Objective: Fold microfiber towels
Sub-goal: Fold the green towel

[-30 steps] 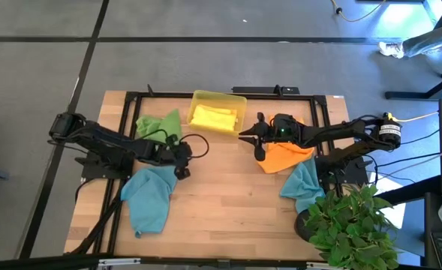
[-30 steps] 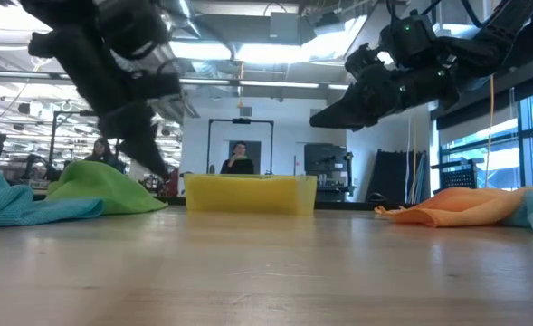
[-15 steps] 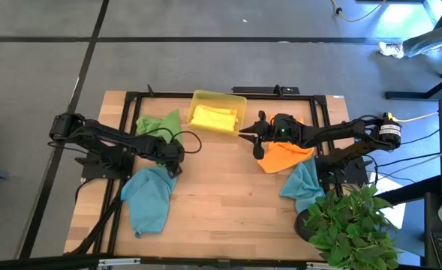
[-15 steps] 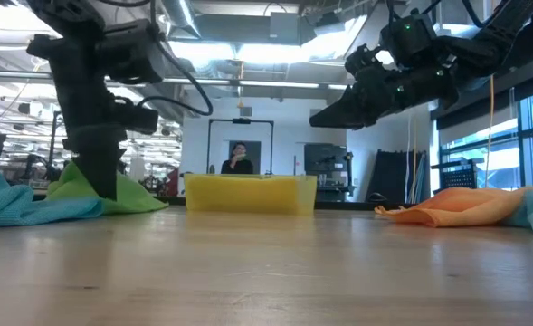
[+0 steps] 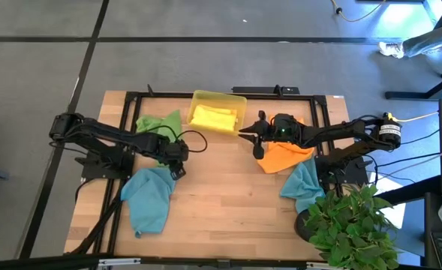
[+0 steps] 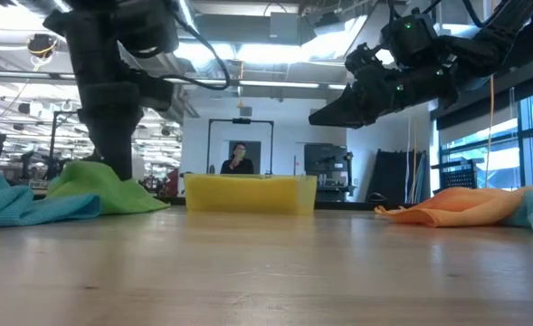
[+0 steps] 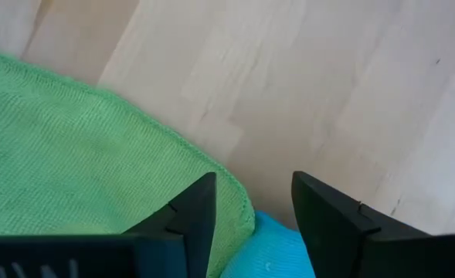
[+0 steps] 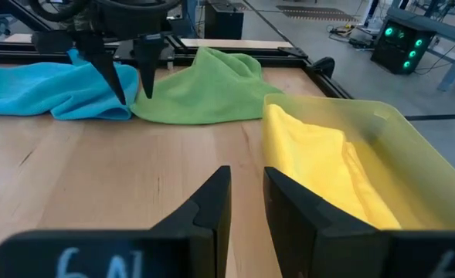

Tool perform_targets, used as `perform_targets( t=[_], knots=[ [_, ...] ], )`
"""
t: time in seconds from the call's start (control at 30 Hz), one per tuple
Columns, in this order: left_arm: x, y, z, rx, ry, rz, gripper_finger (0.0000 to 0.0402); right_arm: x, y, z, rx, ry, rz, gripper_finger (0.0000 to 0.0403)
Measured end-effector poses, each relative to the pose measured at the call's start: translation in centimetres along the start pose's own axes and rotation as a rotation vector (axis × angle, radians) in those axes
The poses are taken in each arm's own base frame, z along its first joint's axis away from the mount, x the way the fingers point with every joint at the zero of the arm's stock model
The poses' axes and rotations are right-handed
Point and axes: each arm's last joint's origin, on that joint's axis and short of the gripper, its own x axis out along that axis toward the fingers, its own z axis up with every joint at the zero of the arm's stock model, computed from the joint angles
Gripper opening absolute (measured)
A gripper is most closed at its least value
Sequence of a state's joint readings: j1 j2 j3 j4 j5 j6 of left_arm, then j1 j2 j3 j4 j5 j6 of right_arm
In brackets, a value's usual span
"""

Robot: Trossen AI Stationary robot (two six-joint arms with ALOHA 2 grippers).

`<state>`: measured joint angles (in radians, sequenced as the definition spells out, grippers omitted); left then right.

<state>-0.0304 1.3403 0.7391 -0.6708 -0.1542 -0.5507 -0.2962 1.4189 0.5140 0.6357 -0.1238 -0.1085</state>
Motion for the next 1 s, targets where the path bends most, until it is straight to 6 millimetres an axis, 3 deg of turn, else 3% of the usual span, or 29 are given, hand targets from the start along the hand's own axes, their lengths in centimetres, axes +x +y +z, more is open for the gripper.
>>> perform_targets(
  t=[0.53,1.0],
  knots=[
    [2.4,0.6,-2.7,-0.119,-0.002,0.049,0.0161,0.0,0.0,0.4,-0.004,-0.038,-0.004,0.008],
    [2.7,0.4,-2.7,-0.127,-0.012,0.002,0.0159,0.0,0.0,0.4,-0.005,-0.043,-0.004,0.008]
  ],
)
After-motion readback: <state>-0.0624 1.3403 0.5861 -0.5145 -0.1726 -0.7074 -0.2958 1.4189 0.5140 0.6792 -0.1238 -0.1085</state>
